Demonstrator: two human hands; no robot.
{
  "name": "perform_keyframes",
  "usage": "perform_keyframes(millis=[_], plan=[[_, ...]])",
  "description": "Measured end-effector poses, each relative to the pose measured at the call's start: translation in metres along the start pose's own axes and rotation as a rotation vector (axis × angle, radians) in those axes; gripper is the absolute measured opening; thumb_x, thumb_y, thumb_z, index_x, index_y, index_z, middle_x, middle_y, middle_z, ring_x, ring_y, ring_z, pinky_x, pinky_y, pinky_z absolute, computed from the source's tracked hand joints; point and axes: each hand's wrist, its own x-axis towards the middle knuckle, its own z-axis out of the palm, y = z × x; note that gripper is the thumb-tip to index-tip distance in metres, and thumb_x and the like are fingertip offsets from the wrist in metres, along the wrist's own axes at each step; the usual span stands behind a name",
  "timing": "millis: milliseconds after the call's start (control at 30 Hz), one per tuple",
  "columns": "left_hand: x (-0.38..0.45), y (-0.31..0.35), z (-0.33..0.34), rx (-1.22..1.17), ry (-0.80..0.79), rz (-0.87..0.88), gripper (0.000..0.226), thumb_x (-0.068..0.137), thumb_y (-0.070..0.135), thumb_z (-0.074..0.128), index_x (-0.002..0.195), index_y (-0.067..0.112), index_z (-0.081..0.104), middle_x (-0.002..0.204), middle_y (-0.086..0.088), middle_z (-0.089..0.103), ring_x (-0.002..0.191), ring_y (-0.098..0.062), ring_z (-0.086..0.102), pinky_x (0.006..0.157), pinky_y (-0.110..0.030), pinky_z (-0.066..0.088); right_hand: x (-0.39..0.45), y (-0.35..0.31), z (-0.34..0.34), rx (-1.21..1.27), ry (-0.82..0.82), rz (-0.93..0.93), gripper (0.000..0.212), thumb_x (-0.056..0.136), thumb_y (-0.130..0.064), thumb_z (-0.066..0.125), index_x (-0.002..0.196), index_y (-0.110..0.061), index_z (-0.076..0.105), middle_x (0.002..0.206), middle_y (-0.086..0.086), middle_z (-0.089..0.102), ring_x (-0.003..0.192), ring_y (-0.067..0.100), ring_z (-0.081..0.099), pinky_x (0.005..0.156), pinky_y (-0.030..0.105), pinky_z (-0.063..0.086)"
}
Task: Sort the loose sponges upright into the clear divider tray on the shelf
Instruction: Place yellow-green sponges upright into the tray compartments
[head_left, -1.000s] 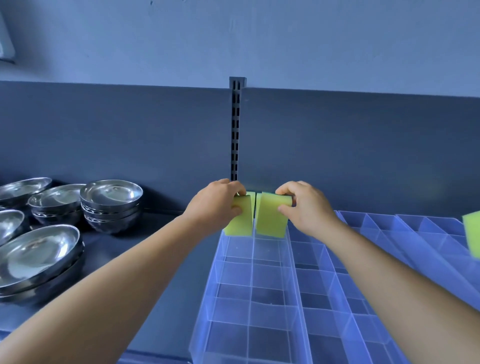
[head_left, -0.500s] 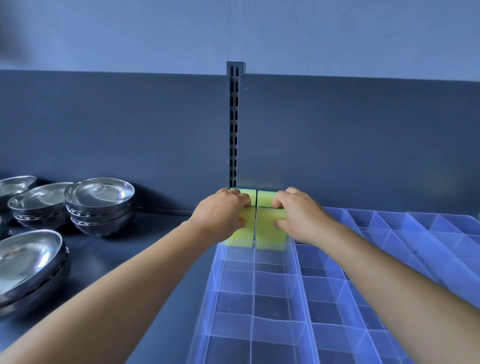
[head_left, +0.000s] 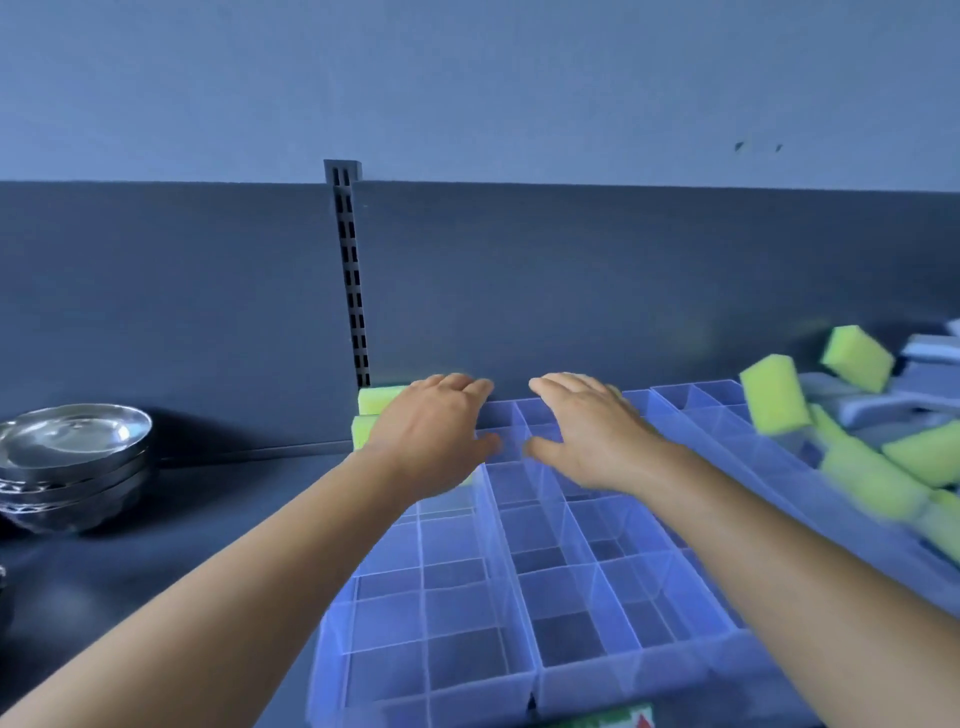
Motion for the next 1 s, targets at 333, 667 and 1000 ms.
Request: perform_keyframes(millis=[333,667,1000], plan=[[0.022,0.091,0.010,-0.071,-0.009,0.166,0.061,0.094,0.047,0.046,0.147,0.022,0.030,0.146,0.004,0.043,0.135,-0.019,0.039,0.107,-0.030,0.032,-0.069,0.083,-0.023,-0.044,-0.002,0.221,0.073,0.091,-0.049,0.049,0.150,-0.018,0.018,0.157,-0.003,0.021,0.145,0.019,0.016,0.116,0.034,0.015],[0.079,0.187,0.027,-0.098,-0.028,0.220,0.060,0.096,0.045,0.045,0.148,0.022,0.026,0.145,0.002,0.044,0.133,-0.020,0.041,0.103,-0.031,0.036,-0.099,0.193,-0.043,-0.019,0.027,0.315,0.068,0.091,-0.046,0.051,0.148,-0.019,0.024,0.154,-0.003,0.028,0.142,0.019,0.025,0.113,0.034,0.022],[0.159,0.266,0.066,-0.071,-0.086,0.078,0.062,0.096,0.039,0.048,0.149,0.024,0.021,0.147,0.000,0.042,0.132,-0.024,0.042,0.099,-0.036,0.040,-0.093,0.309,-0.052,0.034,-0.052,0.290,0.068,0.093,-0.041,0.051,0.149,-0.020,0.020,0.156,0.000,0.026,0.142,0.021,0.026,0.111,0.032,0.026]])
